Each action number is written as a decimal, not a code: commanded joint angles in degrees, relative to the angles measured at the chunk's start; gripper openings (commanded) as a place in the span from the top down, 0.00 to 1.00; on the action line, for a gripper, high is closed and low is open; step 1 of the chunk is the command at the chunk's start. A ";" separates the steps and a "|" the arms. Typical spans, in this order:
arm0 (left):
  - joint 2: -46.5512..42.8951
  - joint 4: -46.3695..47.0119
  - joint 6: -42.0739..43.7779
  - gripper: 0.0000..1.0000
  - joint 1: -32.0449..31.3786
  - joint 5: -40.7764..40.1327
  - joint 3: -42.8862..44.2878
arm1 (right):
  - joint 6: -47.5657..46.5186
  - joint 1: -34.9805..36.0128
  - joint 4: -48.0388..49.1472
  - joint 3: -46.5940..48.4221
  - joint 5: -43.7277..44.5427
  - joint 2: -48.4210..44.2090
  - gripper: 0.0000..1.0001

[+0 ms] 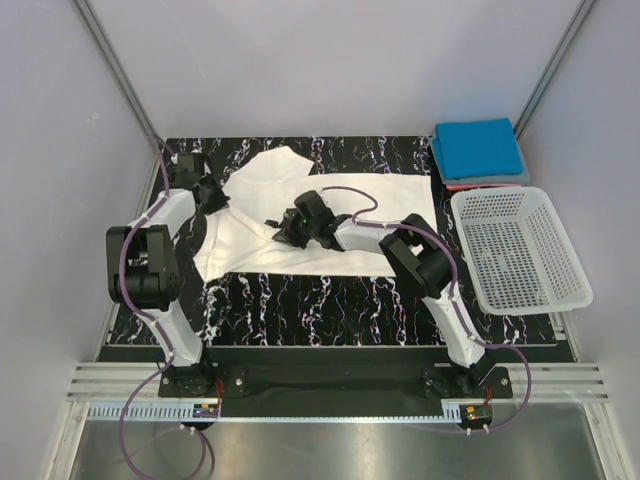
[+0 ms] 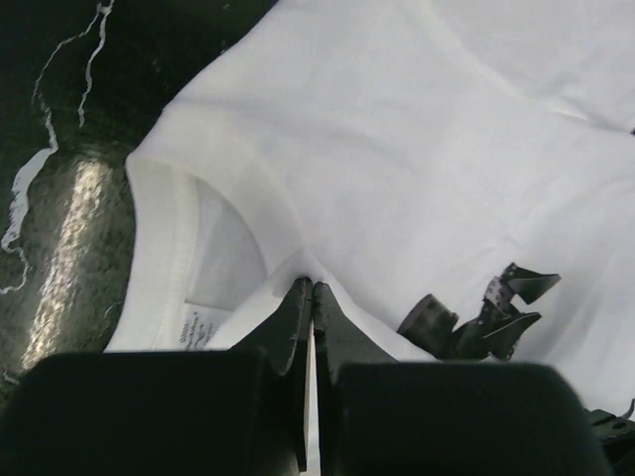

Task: Fold and stack the t-shirts
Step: Fold the tshirt

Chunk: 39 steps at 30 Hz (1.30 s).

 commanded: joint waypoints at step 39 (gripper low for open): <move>-9.96 -14.92 9.05 0.36 -5.95 -8.81 -4.46 | -18.77 -7.33 -16.27 -14.90 1.12 -22.75 0.72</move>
